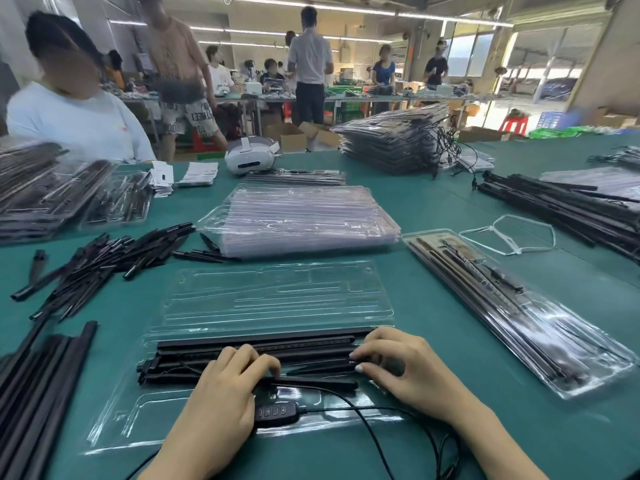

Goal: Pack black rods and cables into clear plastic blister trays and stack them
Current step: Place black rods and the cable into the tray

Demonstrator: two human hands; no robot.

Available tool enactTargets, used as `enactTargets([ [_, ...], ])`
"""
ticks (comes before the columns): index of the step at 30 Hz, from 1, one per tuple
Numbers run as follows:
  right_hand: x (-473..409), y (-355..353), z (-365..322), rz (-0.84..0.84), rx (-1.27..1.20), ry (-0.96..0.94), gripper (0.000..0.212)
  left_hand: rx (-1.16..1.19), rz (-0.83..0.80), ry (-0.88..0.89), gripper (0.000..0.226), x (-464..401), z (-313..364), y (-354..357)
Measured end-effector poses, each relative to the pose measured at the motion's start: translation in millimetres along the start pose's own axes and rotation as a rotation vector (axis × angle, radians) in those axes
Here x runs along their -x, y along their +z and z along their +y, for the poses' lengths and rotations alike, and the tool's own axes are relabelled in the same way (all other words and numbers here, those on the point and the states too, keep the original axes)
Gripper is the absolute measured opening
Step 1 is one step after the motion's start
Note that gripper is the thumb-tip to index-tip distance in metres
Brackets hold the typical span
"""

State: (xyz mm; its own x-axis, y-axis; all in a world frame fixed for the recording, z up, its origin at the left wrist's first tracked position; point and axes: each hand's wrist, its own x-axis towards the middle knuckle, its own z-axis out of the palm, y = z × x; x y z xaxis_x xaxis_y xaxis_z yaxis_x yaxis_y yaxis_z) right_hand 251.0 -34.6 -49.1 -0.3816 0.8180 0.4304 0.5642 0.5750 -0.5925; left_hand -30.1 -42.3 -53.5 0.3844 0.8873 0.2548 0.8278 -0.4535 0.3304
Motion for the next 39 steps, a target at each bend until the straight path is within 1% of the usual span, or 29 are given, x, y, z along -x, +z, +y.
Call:
enactTargets([
  [2,0,0,0,0.002,0.019,-0.023,0.013,0.036,0.028,-0.001,0.054,1,1,0],
  [6,0,0,0,0.004,0.038,-0.061,0.017,0.033,0.025,-0.003,0.055,1,2,-1],
  [11,-1,0,0,0.042,0.085,-0.070,0.010,0.068,0.035,-0.031,0.060,3,5,-4],
  [15,-2,1,2,-0.017,0.084,-0.108,0.014,0.043,0.014,-0.033,0.064,4,6,-5],
  [19,-3,0,-2,-0.046,0.077,-0.094,0.015,0.037,0.030,0.000,0.065,5,4,-3],
  [22,-3,-3,-4,-0.065,0.064,-0.066,0.024,0.041,0.063,0.015,0.064,4,5,-4],
  [25,-2,-6,-3,0.023,0.074,-0.035,0.028,0.096,0.110,0.011,0.057,7,6,-7],
  [28,-1,-11,-5,0.150,0.096,-0.014,0.020,0.136,0.138,0.011,0.042,9,6,-8],
  [30,-2,-13,-13,0.185,0.055,-0.024,0.016,0.140,0.149,0.029,0.029,9,6,-9],
  [31,-3,-14,-18,0.169,0.031,-0.037,0.016,0.140,0.157,0.044,0.023,9,6,-9],
  [33,-4,-12,-30,0.062,0.024,-0.046,0.013,0.145,0.187,0.060,0.012,8,7,-10],
  [34,-4,-9,-34,-0.010,0.054,-0.028,0.009,0.149,0.208,0.061,0.010,8,7,-11],
  [36,-2,-3,-37,-0.117,0.178,0.006,0.009,0.166,0.237,0.069,0.008,8,7,-12],
  [39,-2,2,-37,-0.161,0.299,0.041,0.006,0.191,0.202,0.101,0.006,11,4,-14],
])
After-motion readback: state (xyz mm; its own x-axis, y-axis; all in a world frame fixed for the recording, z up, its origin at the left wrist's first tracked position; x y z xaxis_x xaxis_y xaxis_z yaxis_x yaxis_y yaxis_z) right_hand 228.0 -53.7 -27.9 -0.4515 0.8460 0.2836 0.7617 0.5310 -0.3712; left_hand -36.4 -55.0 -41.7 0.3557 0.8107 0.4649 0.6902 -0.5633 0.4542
